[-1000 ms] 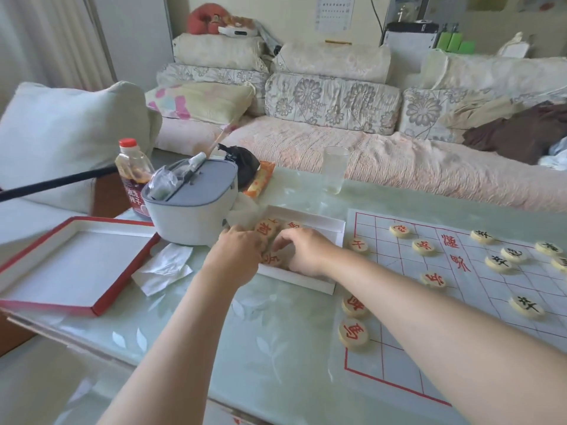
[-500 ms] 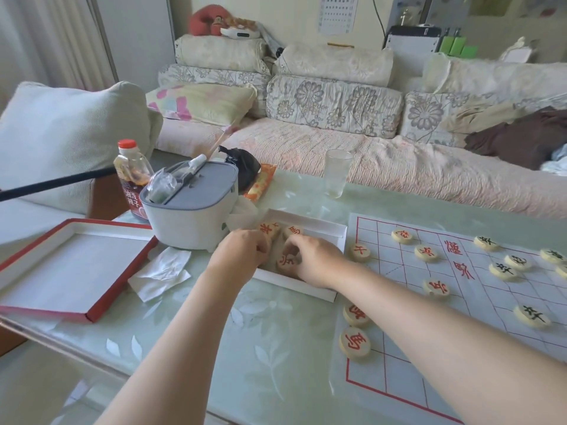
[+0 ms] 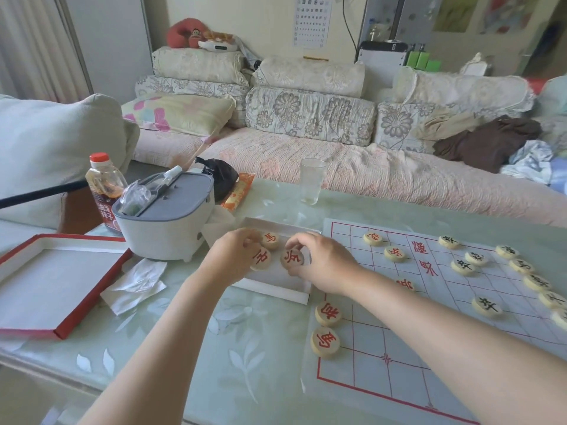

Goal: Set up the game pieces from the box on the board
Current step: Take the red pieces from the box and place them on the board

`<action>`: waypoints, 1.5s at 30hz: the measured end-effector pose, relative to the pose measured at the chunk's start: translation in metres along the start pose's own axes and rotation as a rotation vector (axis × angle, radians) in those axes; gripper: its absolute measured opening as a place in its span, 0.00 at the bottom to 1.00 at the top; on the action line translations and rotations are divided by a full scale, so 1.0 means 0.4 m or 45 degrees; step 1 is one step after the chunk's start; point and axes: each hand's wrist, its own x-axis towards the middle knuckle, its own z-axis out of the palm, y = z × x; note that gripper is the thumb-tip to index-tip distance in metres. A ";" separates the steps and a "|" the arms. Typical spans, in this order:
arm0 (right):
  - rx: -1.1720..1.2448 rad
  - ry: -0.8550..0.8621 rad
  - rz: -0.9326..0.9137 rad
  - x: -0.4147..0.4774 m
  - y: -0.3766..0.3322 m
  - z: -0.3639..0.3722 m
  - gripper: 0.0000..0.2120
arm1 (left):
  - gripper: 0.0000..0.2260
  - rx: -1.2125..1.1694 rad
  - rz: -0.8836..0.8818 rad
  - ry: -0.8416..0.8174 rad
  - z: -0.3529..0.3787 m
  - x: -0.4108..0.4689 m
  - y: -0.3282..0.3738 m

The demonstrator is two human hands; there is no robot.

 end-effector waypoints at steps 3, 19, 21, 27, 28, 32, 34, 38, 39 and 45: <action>0.004 0.047 0.035 -0.034 0.029 -0.042 0.16 | 0.13 -0.138 -0.040 -0.140 0.032 -0.015 0.055; -0.107 0.222 0.397 -0.097 0.268 -0.140 0.10 | 0.21 -0.195 0.023 -0.266 0.167 0.011 0.182; -0.113 0.277 0.437 -0.067 0.300 -0.145 0.10 | 0.23 -0.076 0.074 -0.227 0.180 0.026 0.195; -0.237 0.369 0.615 -0.001 0.451 -0.200 0.08 | 0.21 0.064 0.221 -0.252 0.239 0.066 0.213; -0.257 0.385 0.652 0.003 0.482 -0.214 0.08 | 0.21 0.048 0.225 -0.272 0.247 0.075 0.215; -0.256 0.376 0.744 0.034 0.571 -0.255 0.11 | 0.22 0.053 0.262 -0.257 0.270 0.101 0.220; -0.220 0.361 0.730 0.063 0.586 -0.250 0.12 | 0.23 0.048 0.279 -0.231 0.279 0.106 0.214; -0.177 0.355 0.675 0.125 0.581 -0.216 0.10 | 0.22 0.027 0.313 -0.204 0.285 0.104 0.198; -0.181 0.375 0.676 0.137 0.579 -0.207 0.10 | 0.22 0.024 0.320 -0.194 0.283 0.105 0.196; -0.300 0.383 0.726 0.155 0.564 -0.169 0.07 | 0.24 -0.077 0.297 -0.193 0.282 0.121 0.185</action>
